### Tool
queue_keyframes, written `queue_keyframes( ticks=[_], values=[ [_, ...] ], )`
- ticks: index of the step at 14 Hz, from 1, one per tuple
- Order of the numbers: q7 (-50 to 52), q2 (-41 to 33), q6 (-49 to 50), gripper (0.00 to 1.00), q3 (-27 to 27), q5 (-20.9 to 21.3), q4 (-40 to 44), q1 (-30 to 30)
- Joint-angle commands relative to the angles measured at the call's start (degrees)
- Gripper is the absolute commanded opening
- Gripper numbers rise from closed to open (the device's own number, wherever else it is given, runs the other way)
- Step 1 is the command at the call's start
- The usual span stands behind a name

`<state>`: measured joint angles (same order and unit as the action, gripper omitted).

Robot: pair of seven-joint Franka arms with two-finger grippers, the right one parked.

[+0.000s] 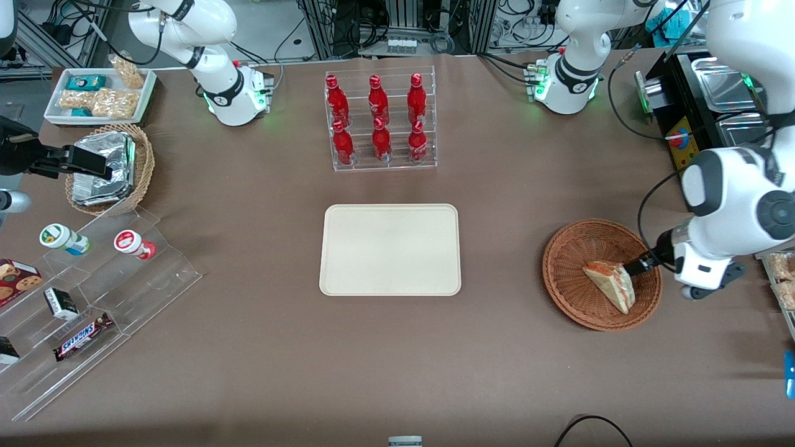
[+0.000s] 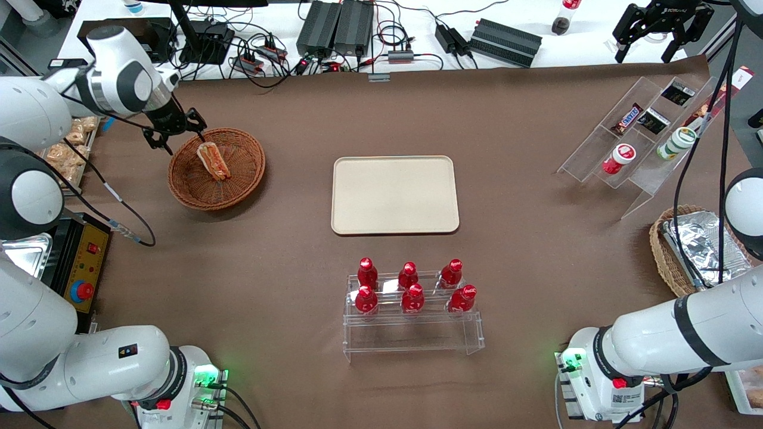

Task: Place sandwich from basket to tray
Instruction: 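Move the left gripper down over the wrapped sandwich in the wicker basket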

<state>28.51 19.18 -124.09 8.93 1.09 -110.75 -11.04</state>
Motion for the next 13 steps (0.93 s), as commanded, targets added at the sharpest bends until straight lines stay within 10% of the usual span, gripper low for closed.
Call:
queue_keyframes(
  ticks=[1,13],
  values=[
    [3.83,1.03,-2.3,1.0,0.56,-1.0,-0.79,-0.47],
    [9.81,2.43,-2.73,1.0,1.0,-1.44,2.9,1.28]
  ],
)
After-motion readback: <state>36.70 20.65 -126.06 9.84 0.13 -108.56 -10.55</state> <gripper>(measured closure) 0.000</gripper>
